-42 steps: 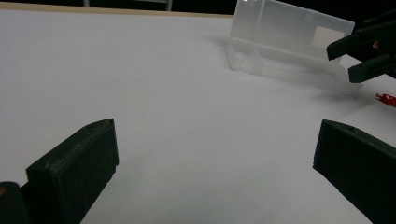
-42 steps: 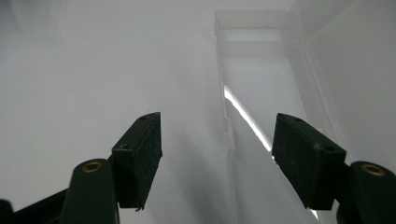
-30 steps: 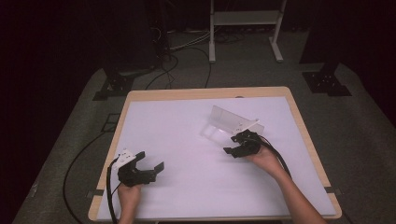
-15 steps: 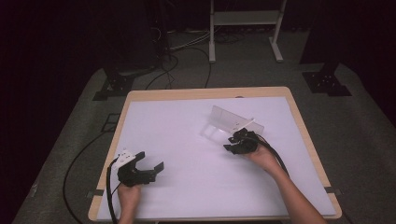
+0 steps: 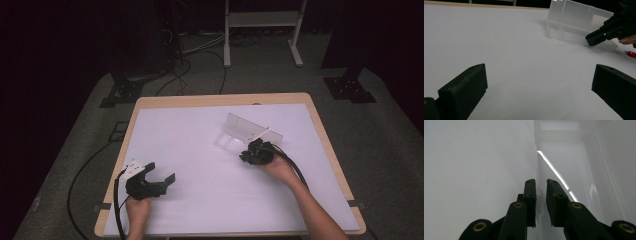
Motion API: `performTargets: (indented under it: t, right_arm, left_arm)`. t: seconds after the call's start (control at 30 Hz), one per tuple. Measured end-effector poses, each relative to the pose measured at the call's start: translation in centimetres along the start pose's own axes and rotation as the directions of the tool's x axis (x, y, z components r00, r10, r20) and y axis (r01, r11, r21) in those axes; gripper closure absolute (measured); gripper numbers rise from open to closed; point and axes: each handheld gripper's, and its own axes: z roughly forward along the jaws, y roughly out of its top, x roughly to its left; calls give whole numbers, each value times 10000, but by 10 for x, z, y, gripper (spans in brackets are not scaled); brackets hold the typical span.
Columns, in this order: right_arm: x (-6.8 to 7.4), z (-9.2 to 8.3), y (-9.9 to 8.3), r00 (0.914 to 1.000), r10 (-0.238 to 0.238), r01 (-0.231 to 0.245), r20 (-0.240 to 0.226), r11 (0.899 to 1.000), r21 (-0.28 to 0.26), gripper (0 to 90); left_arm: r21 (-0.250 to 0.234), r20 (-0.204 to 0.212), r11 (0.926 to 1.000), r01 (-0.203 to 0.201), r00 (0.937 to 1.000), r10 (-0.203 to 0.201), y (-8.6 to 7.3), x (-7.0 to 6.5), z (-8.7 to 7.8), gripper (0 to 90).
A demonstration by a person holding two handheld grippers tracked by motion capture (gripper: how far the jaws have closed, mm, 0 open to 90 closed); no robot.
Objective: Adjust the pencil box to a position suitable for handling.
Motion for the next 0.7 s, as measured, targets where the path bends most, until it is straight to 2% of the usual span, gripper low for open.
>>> performTargets:
  t: [0.07, 0.17, 0.53, 0.7]
  right_arm:
    - [1, 2, -1, 10000, 55, -54, -81, 9999, 137, 812]
    - [0, 2, -1, 9999, 63, -62, -111, 10000, 71, 843]
    - [1, -1, 1, 9997, -252, 251, -72, 9996, -114, 863]
    - [2, -2, 1, 9997, -252, 252, 8, 9995, -216, 861]
  left_arm:
    - [-6, 8, 10000, -14, 10000, 14, 0, 0, 0, 0]
    - [-3, -5, 10000, 2, 10000, -2, 0, 0, 0, 0]
    - [-1, -9, 10000, 43, 10000, -43, 0, 0, 0, 0]
    - [-7, 14, 10000, 40, 10000, -40, 0, 1, 0, 0]
